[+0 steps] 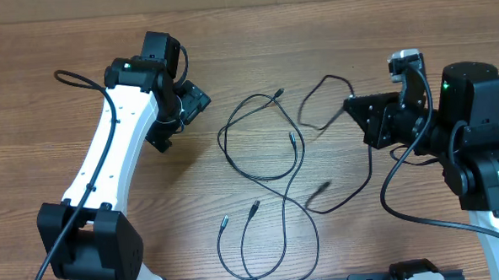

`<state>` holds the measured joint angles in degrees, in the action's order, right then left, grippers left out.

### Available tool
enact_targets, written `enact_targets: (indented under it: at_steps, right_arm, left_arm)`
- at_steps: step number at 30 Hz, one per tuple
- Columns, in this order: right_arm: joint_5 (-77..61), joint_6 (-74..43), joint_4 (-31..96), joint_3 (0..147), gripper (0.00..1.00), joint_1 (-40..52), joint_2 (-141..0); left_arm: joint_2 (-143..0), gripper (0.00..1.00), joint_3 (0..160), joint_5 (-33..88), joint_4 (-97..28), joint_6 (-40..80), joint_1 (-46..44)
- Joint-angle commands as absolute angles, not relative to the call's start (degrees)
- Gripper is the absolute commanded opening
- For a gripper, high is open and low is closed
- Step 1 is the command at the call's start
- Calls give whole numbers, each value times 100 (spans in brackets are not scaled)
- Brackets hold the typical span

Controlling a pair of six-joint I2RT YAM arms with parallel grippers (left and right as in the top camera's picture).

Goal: Untangle cables
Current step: 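Lay the separated cable on the right side of the table and release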

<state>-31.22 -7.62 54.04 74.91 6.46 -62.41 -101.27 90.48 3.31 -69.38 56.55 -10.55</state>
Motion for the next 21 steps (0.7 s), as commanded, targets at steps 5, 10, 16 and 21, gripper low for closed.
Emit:
enact_targets:
  at_steps: [5,10,16,21]
  right_arm:
    - [-2036,-698,5822,7601,4,242,-6353]
    - [-1529,-486,6211,7553,4,-602,-7017]
    - [-1391,-123,6165,7417,4,-1461,-8095]
    - [-913,-148,6121,7417,4,-2349,-8552]
  left_arm:
    - [-10040,100,9085,189,-6851,5527,-1129]
    - [-10040,100,9085,193,-6783,5529,-1129]
    - [-10040,99,9085,257,-6716,5527,-1129]
    - [-10040,100,9085,255,-6711,5527,-1129]
